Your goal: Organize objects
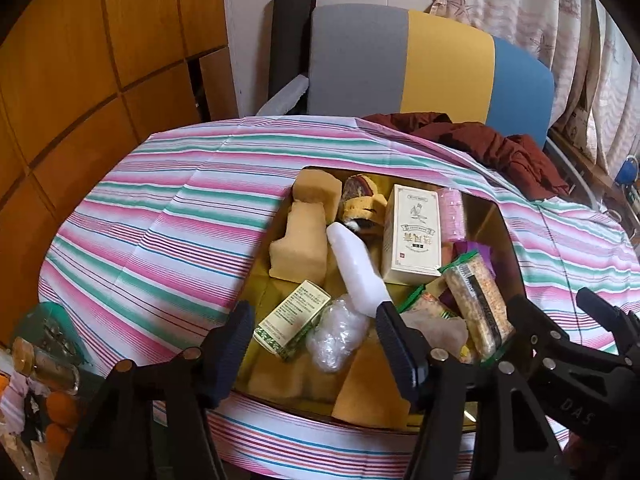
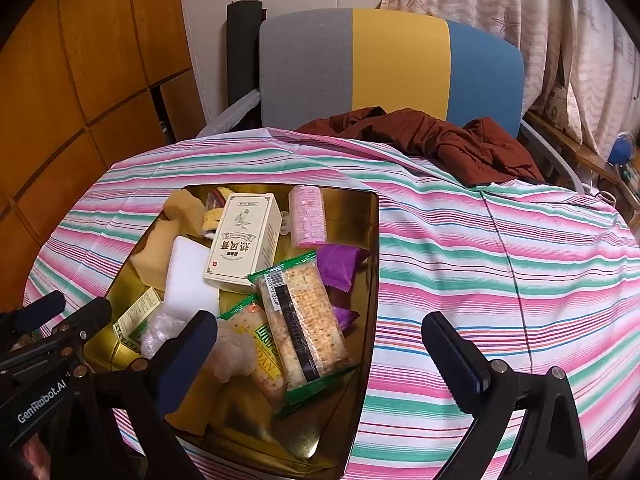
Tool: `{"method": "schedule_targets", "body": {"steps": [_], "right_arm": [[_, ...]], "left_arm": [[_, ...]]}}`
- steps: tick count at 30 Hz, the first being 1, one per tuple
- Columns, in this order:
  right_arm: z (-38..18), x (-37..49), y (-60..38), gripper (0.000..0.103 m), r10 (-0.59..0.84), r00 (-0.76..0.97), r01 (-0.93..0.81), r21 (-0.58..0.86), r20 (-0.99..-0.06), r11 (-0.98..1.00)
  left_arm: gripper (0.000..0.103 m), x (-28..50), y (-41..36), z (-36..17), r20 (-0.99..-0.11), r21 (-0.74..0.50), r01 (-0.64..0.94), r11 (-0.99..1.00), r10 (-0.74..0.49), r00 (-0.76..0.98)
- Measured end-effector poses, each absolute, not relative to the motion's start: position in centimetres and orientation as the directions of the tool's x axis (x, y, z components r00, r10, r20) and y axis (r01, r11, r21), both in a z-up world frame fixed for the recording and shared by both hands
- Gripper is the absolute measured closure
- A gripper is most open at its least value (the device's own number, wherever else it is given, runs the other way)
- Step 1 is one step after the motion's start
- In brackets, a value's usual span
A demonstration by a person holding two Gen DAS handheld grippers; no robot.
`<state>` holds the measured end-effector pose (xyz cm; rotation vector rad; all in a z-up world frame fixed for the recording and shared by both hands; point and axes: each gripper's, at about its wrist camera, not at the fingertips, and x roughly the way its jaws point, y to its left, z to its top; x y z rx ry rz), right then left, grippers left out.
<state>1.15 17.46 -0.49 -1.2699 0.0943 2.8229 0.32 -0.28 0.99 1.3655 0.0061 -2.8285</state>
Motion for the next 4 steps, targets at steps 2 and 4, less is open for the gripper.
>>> {"method": "schedule_targets", "body": {"steps": [2,4], "right_arm": [[-0.54,1.12,17.50,0.000,0.016,-0.663,-0.066,0.037,-0.749,-0.997],[-0.56,1.12,17.56,0.000,0.016,-0.662,-0.068,0.039,-0.749,-0.997]], "left_arm": [[0.041,0.35,-0.18,1.00,-0.776,0.016,0.010,-1.000,-0.018,-0.631],[0.041,0.38,0.03,0.99,-0.771,0.040,0.011,-0.999,-0.038,-0.635]]}}
